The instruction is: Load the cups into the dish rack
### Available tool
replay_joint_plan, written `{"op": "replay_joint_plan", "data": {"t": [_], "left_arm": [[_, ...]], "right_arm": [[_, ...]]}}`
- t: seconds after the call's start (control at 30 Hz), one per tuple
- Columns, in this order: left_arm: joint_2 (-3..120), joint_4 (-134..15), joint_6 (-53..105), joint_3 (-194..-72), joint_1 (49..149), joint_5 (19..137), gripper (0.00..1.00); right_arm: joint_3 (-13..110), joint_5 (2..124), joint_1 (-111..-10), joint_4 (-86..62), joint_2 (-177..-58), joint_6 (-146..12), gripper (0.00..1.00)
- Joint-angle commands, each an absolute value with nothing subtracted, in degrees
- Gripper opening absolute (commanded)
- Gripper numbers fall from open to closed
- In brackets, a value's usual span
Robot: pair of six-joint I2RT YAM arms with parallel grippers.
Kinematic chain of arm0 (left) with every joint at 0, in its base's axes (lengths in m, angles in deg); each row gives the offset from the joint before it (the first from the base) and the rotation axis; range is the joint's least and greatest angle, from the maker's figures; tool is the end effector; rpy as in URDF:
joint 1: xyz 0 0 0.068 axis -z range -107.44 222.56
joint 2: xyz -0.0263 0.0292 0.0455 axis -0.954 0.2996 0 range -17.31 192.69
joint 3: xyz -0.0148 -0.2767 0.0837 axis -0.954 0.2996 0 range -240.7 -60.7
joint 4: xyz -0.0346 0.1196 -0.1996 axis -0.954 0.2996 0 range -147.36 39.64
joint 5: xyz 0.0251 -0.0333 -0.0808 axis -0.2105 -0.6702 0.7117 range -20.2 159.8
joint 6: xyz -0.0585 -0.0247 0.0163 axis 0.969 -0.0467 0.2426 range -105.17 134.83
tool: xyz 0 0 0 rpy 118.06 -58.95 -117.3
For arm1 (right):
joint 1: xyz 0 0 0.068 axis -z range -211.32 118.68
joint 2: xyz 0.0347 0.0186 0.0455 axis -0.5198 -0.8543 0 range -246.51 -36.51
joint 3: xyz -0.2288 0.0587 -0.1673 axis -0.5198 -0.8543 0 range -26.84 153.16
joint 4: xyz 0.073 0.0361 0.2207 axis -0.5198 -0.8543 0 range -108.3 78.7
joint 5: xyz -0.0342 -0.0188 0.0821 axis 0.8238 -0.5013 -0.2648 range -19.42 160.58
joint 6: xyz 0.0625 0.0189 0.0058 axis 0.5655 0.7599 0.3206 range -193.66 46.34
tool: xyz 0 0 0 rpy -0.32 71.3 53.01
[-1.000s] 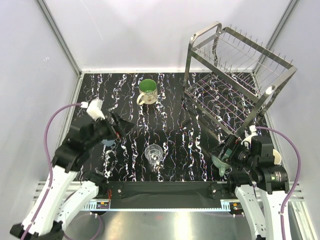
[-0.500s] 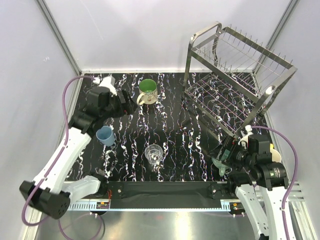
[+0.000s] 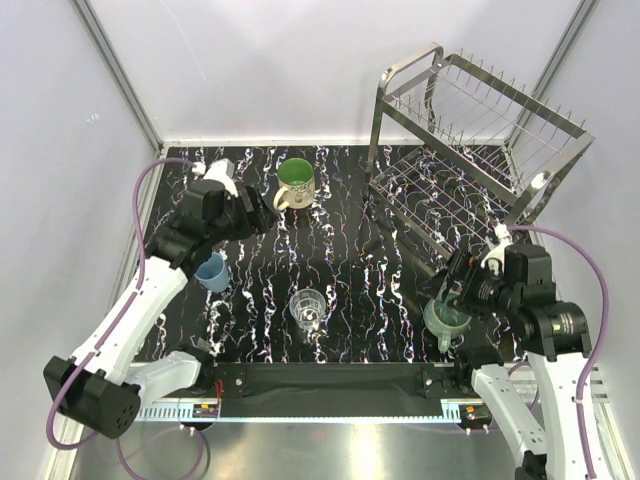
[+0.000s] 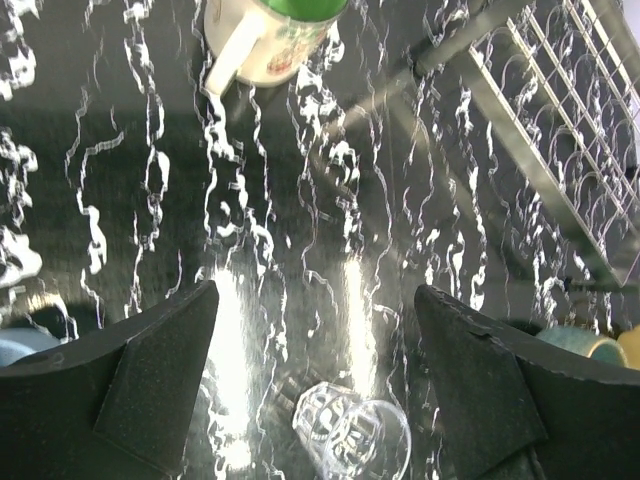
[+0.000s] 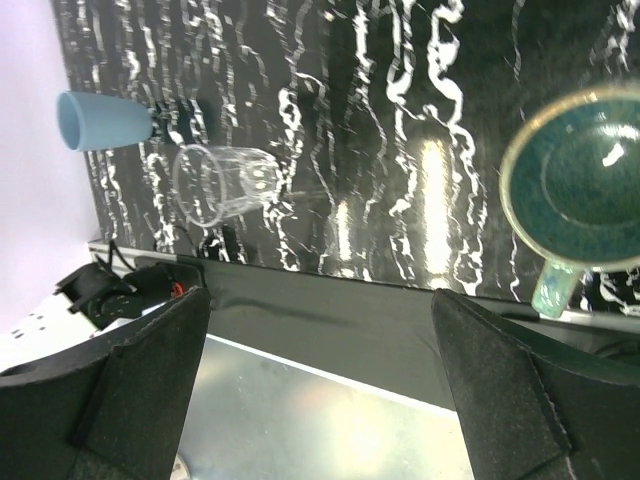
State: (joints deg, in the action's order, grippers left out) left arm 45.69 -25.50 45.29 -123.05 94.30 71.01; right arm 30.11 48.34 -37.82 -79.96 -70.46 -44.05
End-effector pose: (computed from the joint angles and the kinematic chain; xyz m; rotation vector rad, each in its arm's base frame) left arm 0.2000 -0.0809 0.3541 -0.1539 2.1844 -0.5492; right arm 0.0454 0.0249 0.3234 0.2943 2.4060 0.7567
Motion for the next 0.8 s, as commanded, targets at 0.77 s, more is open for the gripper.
{"op": "replay_joint_plan", "data": {"t": [0.77], "left_arm": [[33.0,-30.8,49.6,-111.8,94.4,74.2,0.86]], "right_arm": [[61.7,56.7,-71.1,-65.9,-104.7,-43.0,1.0]]}}
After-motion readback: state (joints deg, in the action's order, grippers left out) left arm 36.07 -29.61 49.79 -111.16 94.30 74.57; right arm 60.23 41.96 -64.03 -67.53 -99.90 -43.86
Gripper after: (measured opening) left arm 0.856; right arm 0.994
